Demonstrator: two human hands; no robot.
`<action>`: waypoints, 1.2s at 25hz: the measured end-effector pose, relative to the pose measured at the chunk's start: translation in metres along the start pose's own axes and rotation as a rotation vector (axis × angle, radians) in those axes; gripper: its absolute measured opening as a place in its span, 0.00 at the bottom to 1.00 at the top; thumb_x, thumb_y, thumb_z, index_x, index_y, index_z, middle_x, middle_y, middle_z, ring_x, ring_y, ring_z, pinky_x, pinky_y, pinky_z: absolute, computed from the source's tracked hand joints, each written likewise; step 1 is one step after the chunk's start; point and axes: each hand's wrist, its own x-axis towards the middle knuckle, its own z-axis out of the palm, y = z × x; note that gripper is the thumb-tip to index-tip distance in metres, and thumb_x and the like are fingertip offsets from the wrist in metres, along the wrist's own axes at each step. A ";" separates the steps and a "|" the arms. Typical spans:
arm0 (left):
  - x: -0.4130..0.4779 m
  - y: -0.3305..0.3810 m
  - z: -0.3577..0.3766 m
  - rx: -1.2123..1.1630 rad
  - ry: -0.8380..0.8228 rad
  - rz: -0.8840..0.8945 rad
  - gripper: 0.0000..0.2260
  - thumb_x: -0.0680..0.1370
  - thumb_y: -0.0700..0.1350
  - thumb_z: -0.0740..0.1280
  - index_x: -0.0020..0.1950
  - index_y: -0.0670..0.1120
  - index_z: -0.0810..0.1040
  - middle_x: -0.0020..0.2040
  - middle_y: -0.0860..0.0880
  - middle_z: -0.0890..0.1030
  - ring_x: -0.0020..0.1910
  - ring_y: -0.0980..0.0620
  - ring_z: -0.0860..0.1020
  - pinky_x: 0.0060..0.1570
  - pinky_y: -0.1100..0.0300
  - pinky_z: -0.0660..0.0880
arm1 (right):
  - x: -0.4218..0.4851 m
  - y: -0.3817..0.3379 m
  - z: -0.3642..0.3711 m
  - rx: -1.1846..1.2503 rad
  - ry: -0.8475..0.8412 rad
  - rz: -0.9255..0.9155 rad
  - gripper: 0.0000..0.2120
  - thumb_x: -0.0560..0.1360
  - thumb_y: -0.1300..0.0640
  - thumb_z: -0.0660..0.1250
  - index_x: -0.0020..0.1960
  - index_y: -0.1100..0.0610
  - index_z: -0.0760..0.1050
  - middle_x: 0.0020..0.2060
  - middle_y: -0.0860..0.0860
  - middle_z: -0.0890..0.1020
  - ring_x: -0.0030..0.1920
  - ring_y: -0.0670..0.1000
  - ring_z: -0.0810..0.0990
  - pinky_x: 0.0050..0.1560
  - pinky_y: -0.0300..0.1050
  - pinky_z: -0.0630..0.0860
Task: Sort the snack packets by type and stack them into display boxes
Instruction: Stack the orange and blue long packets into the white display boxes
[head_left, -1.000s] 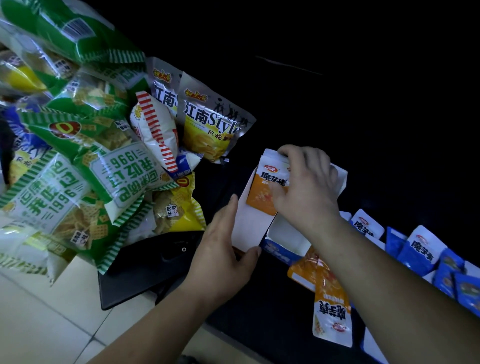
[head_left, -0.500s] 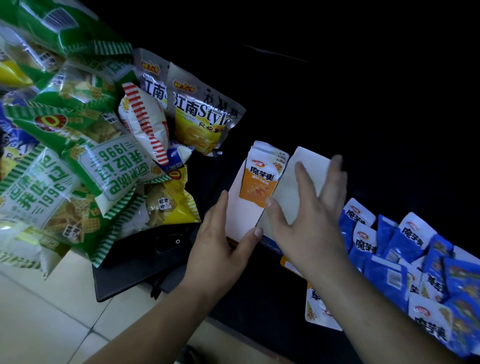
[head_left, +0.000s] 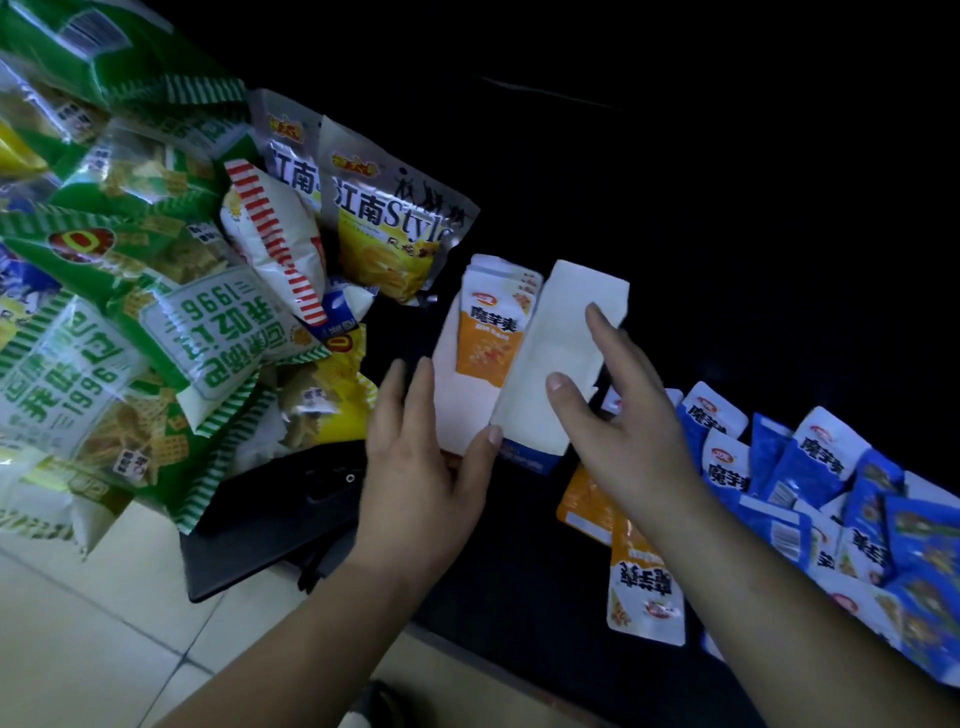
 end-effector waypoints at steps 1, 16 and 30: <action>-0.007 0.004 -0.004 0.112 0.057 0.061 0.34 0.80 0.60 0.67 0.82 0.49 0.60 0.81 0.47 0.60 0.79 0.45 0.60 0.70 0.43 0.67 | -0.006 0.002 -0.011 -0.001 0.023 -0.006 0.30 0.80 0.45 0.68 0.77 0.30 0.60 0.78 0.36 0.61 0.76 0.35 0.61 0.70 0.38 0.65; -0.052 0.072 0.119 0.452 -0.403 0.130 0.37 0.78 0.62 0.65 0.82 0.53 0.53 0.75 0.46 0.64 0.70 0.42 0.63 0.63 0.45 0.66 | -0.092 0.089 -0.092 -0.453 0.038 0.370 0.29 0.80 0.42 0.64 0.79 0.37 0.59 0.76 0.39 0.66 0.77 0.46 0.60 0.69 0.52 0.70; -0.069 0.057 0.067 -0.338 -0.293 -0.337 0.05 0.82 0.48 0.69 0.46 0.50 0.78 0.43 0.47 0.83 0.37 0.54 0.83 0.31 0.63 0.77 | -0.092 0.106 -0.100 -0.464 -0.040 0.176 0.31 0.82 0.40 0.61 0.82 0.43 0.55 0.79 0.44 0.63 0.80 0.44 0.56 0.77 0.45 0.59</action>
